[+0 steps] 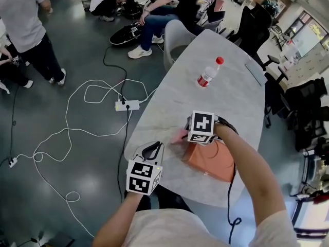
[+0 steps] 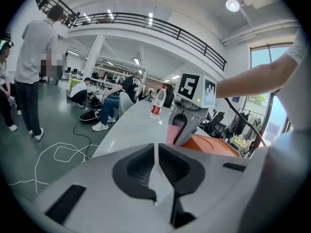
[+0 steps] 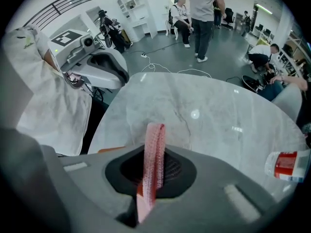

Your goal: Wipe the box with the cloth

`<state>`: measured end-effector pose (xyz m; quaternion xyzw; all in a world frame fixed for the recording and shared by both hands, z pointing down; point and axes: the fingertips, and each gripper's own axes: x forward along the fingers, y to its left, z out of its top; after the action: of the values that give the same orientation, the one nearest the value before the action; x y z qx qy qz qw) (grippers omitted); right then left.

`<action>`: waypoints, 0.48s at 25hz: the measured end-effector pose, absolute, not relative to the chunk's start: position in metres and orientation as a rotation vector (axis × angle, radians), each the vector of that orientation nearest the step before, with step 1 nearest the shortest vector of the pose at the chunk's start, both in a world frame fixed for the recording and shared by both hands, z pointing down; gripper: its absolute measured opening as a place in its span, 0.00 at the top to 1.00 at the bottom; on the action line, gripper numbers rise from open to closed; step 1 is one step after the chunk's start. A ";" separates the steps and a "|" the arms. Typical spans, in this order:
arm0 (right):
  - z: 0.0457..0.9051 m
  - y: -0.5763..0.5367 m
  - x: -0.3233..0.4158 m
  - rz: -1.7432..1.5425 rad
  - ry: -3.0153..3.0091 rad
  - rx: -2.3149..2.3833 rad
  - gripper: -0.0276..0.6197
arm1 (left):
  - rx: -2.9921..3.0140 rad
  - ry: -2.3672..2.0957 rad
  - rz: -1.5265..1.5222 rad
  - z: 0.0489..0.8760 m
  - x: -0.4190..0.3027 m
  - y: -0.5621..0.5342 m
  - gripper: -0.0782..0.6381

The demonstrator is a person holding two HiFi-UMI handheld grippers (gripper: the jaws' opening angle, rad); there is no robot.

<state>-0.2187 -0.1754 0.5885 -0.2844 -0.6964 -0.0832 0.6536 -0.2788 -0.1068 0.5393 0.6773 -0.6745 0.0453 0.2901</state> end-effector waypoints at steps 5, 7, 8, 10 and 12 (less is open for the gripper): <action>0.588 -0.160 -0.215 -0.163 -1.572 -0.649 0.94 | 1.828 -1.785 0.120 0.539 -0.280 -0.101 0.85; 0.588 -0.153 -0.214 -0.156 -1.571 -0.647 0.94 | 1.835 -1.780 0.124 0.540 -0.282 -0.096 0.85; 0.587 -0.150 -0.214 -0.150 -1.571 -0.643 0.94 | 1.838 -1.777 0.126 0.540 -0.283 -0.094 0.85; 0.586 -0.144 -0.213 -0.140 -1.573 -0.636 0.94 | 1.842 -1.775 0.129 0.540 -0.286 -0.088 0.85; 0.585 -0.138 -0.211 -0.137 -1.574 -0.629 0.94 | 1.844 -1.777 0.130 0.539 -0.289 -0.081 0.85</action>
<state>-0.2109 -0.1379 0.5852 -0.2779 -0.6956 -0.0604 0.6597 -0.2888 -0.0813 0.5387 0.6895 -0.6643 0.0486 0.2845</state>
